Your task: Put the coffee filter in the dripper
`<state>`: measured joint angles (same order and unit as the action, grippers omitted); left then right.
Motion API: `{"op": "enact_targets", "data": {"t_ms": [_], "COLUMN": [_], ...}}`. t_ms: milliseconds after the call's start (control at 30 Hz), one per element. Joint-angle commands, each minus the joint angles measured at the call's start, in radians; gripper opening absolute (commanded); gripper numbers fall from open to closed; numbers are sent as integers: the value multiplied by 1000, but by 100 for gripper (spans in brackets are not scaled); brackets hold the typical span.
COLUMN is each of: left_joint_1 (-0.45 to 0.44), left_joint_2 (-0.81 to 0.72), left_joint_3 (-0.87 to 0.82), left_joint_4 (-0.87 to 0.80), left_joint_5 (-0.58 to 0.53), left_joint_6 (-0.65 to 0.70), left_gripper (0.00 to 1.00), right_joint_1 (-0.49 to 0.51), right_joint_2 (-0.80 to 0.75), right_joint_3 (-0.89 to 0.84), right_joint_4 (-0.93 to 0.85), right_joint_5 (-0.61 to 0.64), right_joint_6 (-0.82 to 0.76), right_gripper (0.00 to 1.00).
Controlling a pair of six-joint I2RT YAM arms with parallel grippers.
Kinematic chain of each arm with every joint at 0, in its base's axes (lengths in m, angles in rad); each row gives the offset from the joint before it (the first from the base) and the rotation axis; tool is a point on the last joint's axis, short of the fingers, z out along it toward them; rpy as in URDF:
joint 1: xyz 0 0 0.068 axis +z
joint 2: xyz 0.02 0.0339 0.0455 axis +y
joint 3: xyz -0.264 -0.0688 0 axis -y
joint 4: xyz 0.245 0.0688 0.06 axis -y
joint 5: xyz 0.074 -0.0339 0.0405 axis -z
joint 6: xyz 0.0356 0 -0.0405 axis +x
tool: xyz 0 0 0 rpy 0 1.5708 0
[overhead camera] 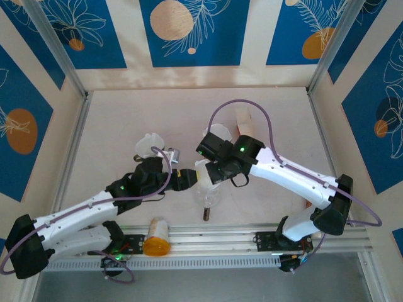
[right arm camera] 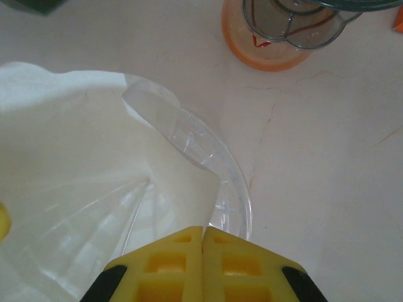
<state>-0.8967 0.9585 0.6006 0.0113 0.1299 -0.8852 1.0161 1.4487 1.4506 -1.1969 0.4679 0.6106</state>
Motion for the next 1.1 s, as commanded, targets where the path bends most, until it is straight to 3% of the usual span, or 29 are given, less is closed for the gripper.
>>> {"op": "enact_targets", "data": {"t_ms": [0,100,233,367,567,1067], "left_joint_1": [10,10,9,9,10,11], "left_joint_2": [-15,-11,-11,-6,0,2], "left_joint_3": [-14,-15,-18,-22,-22,-28], "left_joint_4": [-10,-14,-12,-4,1,1], "left_joint_5": [-6,-3,-6,-5,-4,-1], "left_joint_6": [-11,-11,-12,-15,-18,-20], "left_gripper": [60,59,58,58,58,58], "right_joint_1": [10,19,36,26,-34,-54], "right_joint_2": [10,2,-40,-51,4,88], "right_joint_3": [2,24,54,50,-23,-130], "right_joint_4": [-20,-33,-27,-21,59,138], "right_joint_5": [34,63,107,109,-33,-58], "right_joint_6": [-9,-5,-10,-7,-11,-8], "right_gripper": [0,6,43,60,64,65]}}
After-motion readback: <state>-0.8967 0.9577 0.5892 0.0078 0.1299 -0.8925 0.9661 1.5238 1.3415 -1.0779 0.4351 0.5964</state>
